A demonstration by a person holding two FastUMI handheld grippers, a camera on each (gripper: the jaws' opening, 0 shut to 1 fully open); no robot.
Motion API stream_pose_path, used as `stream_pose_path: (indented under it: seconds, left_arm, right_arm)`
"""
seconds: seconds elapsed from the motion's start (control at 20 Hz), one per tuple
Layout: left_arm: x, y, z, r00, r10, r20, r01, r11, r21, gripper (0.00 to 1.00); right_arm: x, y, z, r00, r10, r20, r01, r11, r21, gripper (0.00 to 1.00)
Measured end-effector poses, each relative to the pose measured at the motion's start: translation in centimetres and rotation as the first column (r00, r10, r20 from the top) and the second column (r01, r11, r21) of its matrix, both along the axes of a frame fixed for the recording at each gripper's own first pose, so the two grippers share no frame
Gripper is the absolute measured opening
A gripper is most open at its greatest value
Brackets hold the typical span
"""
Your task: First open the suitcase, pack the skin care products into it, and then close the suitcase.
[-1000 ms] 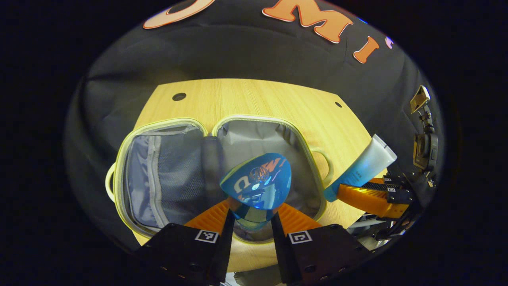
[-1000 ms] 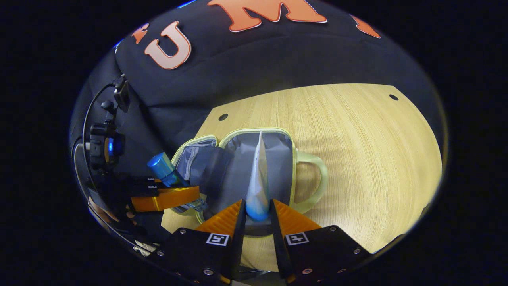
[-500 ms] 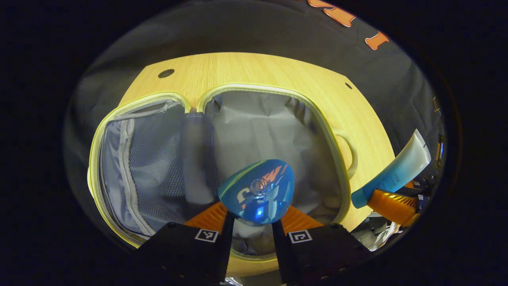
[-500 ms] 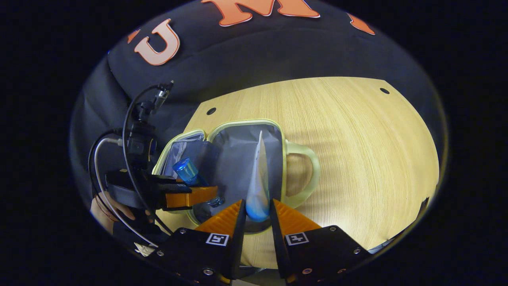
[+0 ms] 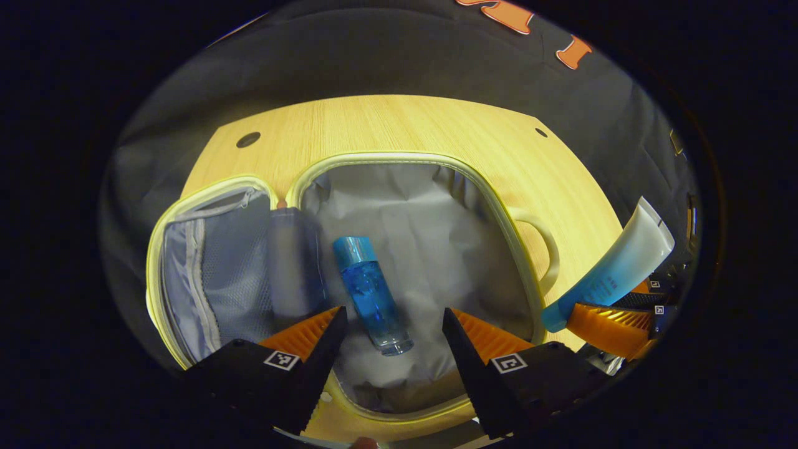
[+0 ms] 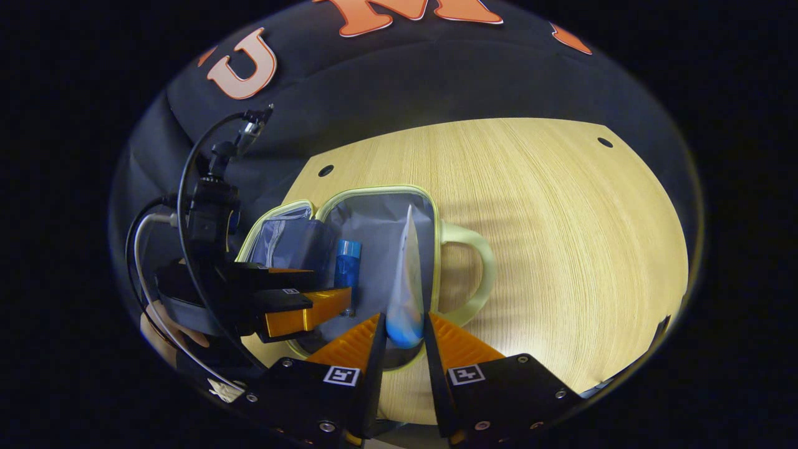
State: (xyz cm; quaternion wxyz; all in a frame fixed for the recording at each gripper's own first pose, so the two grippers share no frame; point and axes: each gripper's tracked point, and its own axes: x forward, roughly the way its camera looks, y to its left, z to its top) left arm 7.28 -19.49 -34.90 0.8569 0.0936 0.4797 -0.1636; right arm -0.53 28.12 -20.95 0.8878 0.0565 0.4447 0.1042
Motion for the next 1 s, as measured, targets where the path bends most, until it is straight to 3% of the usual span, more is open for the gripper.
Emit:
stream_pose_path:
  seconds: [0.2, 0.4, 0.65, 0.85, 1.0]
  left_arm:
    - [0.0, -0.3, 4.3, 0.994, 0.013, 0.107, -0.008, 0.998, -0.054, 0.96]
    - [-0.9, 1.4, 10.9, 0.967, 0.011, 0.255, 0.024, 0.991, -0.131, 0.95]
    - [-4.0, 8.7, 18.5, 0.934, 0.057, 0.354, 0.021, 0.977, -0.213, 0.95]
    - [-6.0, 17.8, 23.6, 0.907, 0.142, 0.396, -0.055, 0.973, -0.223, 0.95]
    - [-8.7, 21.0, 27.2, 0.899, 0.185, 0.396, -0.085, 0.963, -0.256, 0.95]
  right_arm:
    - [0.2, -0.4, 0.5, 1.000, 0.014, -0.009, -0.014, 1.000, -0.003, 0.38]
    - [0.8, -1.0, 1.6, 0.998, 0.057, -0.013, -0.058, 0.994, -0.093, 0.37]
    - [1.7, 1.9, 0.8, 0.984, 0.140, -0.109, -0.158, 0.972, -0.176, 0.38]
    - [1.6, 5.5, -2.6, 0.950, 0.138, -0.280, -0.176, 0.978, -0.113, 0.38]
    - [1.8, 5.9, -5.5, 0.923, 0.126, -0.364, -0.186, 0.973, -0.137, 0.38]
